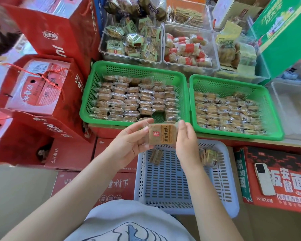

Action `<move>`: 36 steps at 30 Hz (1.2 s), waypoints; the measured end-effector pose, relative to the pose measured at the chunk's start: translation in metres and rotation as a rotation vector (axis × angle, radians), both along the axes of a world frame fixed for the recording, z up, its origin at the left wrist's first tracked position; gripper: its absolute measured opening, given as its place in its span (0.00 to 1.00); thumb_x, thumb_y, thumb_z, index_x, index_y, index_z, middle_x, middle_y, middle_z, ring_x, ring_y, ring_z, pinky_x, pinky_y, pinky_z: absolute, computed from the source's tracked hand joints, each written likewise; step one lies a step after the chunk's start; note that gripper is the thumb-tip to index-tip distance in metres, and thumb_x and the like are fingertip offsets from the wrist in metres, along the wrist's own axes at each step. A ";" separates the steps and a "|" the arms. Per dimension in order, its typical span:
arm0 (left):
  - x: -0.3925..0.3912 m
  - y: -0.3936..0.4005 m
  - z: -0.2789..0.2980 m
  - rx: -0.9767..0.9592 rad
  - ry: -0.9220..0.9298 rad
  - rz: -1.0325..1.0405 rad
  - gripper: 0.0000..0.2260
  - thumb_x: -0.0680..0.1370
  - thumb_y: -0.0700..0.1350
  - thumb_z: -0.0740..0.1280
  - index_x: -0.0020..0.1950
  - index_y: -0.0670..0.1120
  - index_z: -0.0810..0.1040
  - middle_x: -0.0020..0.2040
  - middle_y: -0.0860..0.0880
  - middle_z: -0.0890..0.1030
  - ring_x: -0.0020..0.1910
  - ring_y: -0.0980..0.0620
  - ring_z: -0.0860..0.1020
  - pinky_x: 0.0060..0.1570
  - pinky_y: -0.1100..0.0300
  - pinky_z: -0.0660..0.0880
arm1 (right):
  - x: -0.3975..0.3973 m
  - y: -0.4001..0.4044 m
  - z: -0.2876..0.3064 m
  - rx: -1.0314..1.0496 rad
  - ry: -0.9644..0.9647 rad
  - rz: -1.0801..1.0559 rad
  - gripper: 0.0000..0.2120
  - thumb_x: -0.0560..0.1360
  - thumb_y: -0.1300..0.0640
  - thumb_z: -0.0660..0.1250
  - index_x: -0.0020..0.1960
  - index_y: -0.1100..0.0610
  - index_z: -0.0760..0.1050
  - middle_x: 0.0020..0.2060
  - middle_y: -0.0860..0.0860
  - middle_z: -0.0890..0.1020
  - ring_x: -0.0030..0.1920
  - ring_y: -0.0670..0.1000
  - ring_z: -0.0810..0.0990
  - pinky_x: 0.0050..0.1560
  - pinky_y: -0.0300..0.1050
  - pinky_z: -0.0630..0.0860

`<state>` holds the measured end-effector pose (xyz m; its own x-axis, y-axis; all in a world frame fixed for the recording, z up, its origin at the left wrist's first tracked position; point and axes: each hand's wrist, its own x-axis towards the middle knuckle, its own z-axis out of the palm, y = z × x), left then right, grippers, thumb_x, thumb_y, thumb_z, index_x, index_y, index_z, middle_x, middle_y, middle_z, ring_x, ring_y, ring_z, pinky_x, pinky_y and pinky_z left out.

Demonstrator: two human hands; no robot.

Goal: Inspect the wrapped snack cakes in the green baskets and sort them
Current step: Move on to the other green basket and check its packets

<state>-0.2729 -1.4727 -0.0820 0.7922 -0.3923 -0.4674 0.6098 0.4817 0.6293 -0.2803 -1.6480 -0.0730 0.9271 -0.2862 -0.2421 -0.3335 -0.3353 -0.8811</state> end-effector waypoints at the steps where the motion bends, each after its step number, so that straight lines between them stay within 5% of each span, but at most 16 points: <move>1: 0.000 0.000 0.000 0.014 0.032 0.032 0.18 0.77 0.43 0.67 0.67 0.45 0.78 0.56 0.40 0.84 0.49 0.47 0.85 0.44 0.57 0.83 | -0.001 0.002 0.000 0.003 -0.023 -0.006 0.21 0.85 0.45 0.50 0.50 0.60 0.73 0.42 0.54 0.79 0.41 0.48 0.77 0.41 0.33 0.72; 6: -0.002 0.002 -0.002 0.129 0.132 0.102 0.05 0.80 0.40 0.67 0.52 0.38 0.78 0.49 0.40 0.86 0.45 0.48 0.86 0.37 0.59 0.83 | -0.009 0.008 0.002 -0.065 -0.198 0.008 0.22 0.83 0.44 0.52 0.43 0.60 0.70 0.35 0.56 0.75 0.35 0.53 0.73 0.39 0.51 0.72; 9: -0.003 0.003 0.004 0.130 0.042 0.063 0.04 0.75 0.41 0.69 0.45 0.41 0.77 0.46 0.41 0.85 0.44 0.48 0.85 0.39 0.57 0.84 | -0.010 0.005 0.002 -0.079 -0.227 -0.060 0.20 0.84 0.46 0.53 0.40 0.59 0.67 0.32 0.52 0.70 0.32 0.48 0.68 0.36 0.47 0.66; 11: -0.003 0.003 0.011 0.066 -0.017 0.026 0.04 0.74 0.41 0.69 0.43 0.41 0.77 0.40 0.44 0.84 0.39 0.50 0.84 0.36 0.59 0.82 | -0.006 0.001 0.005 0.113 -0.132 -0.136 0.22 0.84 0.45 0.55 0.43 0.63 0.68 0.33 0.55 0.72 0.31 0.49 0.71 0.33 0.45 0.68; 15: -0.002 0.002 0.021 -0.008 -0.072 -0.032 0.03 0.75 0.40 0.67 0.44 0.41 0.76 0.37 0.46 0.82 0.34 0.53 0.81 0.32 0.63 0.79 | -0.003 -0.004 0.017 0.585 0.019 -0.118 0.18 0.82 0.45 0.58 0.52 0.61 0.71 0.33 0.52 0.76 0.24 0.45 0.70 0.21 0.37 0.63; 19: 0.004 0.008 0.018 -0.074 -0.031 -0.090 0.15 0.77 0.38 0.66 0.63 0.46 0.79 0.49 0.43 0.82 0.39 0.52 0.81 0.35 0.60 0.80 | -0.005 -0.003 0.022 0.629 -0.019 -0.058 0.16 0.79 0.45 0.61 0.49 0.58 0.75 0.35 0.54 0.77 0.25 0.46 0.69 0.20 0.37 0.60; 23: 0.009 0.010 0.019 -0.092 0.018 -0.156 0.09 0.79 0.37 0.63 0.55 0.46 0.79 0.49 0.43 0.81 0.38 0.53 0.80 0.34 0.62 0.79 | -0.007 0.006 0.026 0.629 0.008 -0.157 0.11 0.82 0.53 0.62 0.45 0.57 0.75 0.35 0.54 0.80 0.28 0.47 0.77 0.20 0.36 0.67; 25: 0.009 0.006 0.021 -0.059 0.067 -0.119 0.09 0.81 0.36 0.62 0.58 0.45 0.78 0.51 0.43 0.82 0.39 0.53 0.81 0.34 0.62 0.79 | -0.005 0.009 0.024 0.627 0.035 -0.226 0.10 0.83 0.54 0.62 0.46 0.57 0.76 0.36 0.53 0.82 0.30 0.48 0.80 0.22 0.36 0.70; 29: 0.002 0.001 0.019 0.310 -0.123 -0.033 0.14 0.79 0.42 0.70 0.64 0.50 0.75 0.57 0.42 0.83 0.50 0.50 0.85 0.43 0.57 0.81 | -0.001 0.011 0.018 0.537 0.131 -0.356 0.11 0.83 0.53 0.62 0.45 0.55 0.78 0.36 0.51 0.84 0.30 0.47 0.80 0.23 0.38 0.69; 33: -0.008 -0.001 0.010 0.912 -0.611 -0.015 0.14 0.73 0.44 0.78 0.56 0.50 0.80 0.48 0.54 0.83 0.45 0.60 0.83 0.43 0.65 0.80 | 0.006 0.012 0.008 0.596 0.193 -0.405 0.10 0.83 0.55 0.61 0.46 0.57 0.77 0.32 0.51 0.83 0.27 0.49 0.73 0.25 0.40 0.62; 36: -0.006 0.002 0.000 1.040 -0.747 0.124 0.05 0.74 0.41 0.77 0.45 0.48 0.83 0.43 0.55 0.82 0.42 0.59 0.80 0.40 0.70 0.75 | 0.009 0.012 0.002 0.619 0.206 -0.382 0.04 0.84 0.58 0.60 0.56 0.57 0.71 0.35 0.54 0.81 0.21 0.46 0.64 0.21 0.38 0.59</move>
<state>-0.2790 -1.4707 -0.0815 0.9978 -0.0181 0.0631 -0.0649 -0.4114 0.9091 -0.2712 -1.6363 -0.0712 0.7090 -0.3338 -0.6212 -0.5059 0.3730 -0.7778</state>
